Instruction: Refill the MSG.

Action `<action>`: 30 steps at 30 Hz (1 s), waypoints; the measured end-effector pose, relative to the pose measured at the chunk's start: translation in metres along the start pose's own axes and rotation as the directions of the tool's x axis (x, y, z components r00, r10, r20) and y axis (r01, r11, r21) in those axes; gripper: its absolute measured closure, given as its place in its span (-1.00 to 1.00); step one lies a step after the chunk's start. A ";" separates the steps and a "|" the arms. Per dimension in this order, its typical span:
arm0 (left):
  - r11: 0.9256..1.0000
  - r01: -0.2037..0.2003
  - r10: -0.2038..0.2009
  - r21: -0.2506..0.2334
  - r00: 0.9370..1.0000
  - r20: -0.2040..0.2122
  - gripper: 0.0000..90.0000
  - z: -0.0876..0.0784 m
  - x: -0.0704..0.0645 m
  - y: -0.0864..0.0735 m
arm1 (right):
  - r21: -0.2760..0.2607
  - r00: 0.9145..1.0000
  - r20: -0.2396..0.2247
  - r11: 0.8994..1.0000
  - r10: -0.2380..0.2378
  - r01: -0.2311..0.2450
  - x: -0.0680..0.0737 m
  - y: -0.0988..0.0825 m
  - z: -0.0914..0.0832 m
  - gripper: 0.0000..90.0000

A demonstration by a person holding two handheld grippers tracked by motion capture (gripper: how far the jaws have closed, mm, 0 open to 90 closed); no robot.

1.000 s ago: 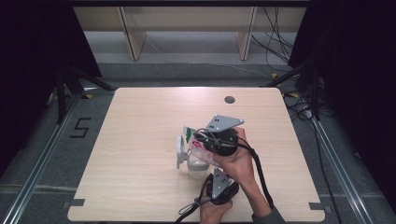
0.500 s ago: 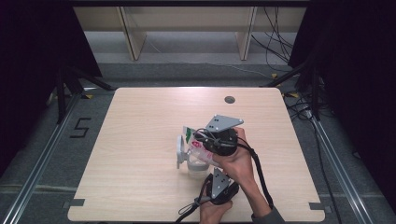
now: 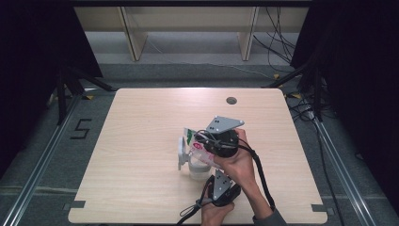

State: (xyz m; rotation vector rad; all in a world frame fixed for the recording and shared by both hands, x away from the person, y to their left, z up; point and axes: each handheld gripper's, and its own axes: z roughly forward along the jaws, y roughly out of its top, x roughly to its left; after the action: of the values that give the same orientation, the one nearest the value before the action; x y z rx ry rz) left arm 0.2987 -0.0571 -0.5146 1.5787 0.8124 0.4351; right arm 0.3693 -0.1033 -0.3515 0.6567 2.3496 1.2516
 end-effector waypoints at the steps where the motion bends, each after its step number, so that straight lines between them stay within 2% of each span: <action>1: 1.000 0.000 0.000 -0.001 1.000 0.000 0.72 0.000 0.000 0.000 | 0.004 1.000 -0.001 1.000 0.000 0.000 0.000 0.000 -0.001 0.98; 6: 1.000 0.001 -0.001 -0.001 1.000 0.001 0.71 0.000 -0.001 0.000 | -0.004 1.000 0.008 1.000 -0.001 0.001 0.000 0.000 0.000 0.98; 8: 1.000 0.001 -0.001 -0.004 1.000 0.003 0.72 0.000 -0.001 0.000 | 0.010 1.000 -0.009 1.000 0.005 -0.005 0.001 0.001 -0.001 0.98; 12: 1.000 0.002 -0.002 -0.004 1.000 0.002 0.72 -0.001 -0.001 0.000 | 0.010 1.000 -0.014 1.000 0.001 -0.001 0.002 0.001 -0.001 0.98; 14: 1.000 0.002 -0.002 -0.005 1.000 0.002 0.72 -0.001 -0.001 0.000 | 0.008 1.000 0.000 1.000 0.000 0.000 0.003 0.001 0.000 0.98; 19: 1.000 0.004 -0.004 -0.006 1.000 0.001 0.72 -0.001 -0.001 0.000 | 0.008 1.000 -0.005 1.000 0.004 -0.004 0.003 0.001 0.000 0.97; 20: 1.000 0.005 -0.005 -0.007 1.000 0.001 0.72 -0.001 -0.001 0.001 | -0.003 1.000 0.008 1.000 -0.008 0.008 0.003 0.001 0.001 0.97; 22: 1.000 0.007 -0.007 -0.009 1.000 0.006 0.72 -0.001 -0.001 0.001 | 0.004 1.000 -0.004 1.000 0.003 -0.003 0.003 0.002 0.000 0.97; 26: 1.000 0.002 -0.002 -0.007 1.000 0.001 0.72 0.000 -0.002 0.002 | -0.004 1.000 -0.001 1.000 -0.015 0.015 0.003 0.003 0.000 0.97; 28: 1.000 0.002 -0.002 -0.006 1.000 0.002 0.72 -0.001 -0.002 0.002 | 0.000 1.000 0.012 1.000 0.004 -0.004 0.004 0.003 0.000 0.97; 30: 1.000 -0.002 0.002 -0.006 1.000 0.002 0.72 0.000 -0.002 0.003 | 0.004 1.000 0.006 1.000 0.011 -0.011 0.004 0.003 -0.001 0.97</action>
State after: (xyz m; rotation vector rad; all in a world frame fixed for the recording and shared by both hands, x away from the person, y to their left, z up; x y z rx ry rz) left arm 0.2979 -0.0581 -0.5117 1.5744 0.8072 0.4364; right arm 0.3659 -0.0999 -0.3491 0.6750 2.3473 1.2483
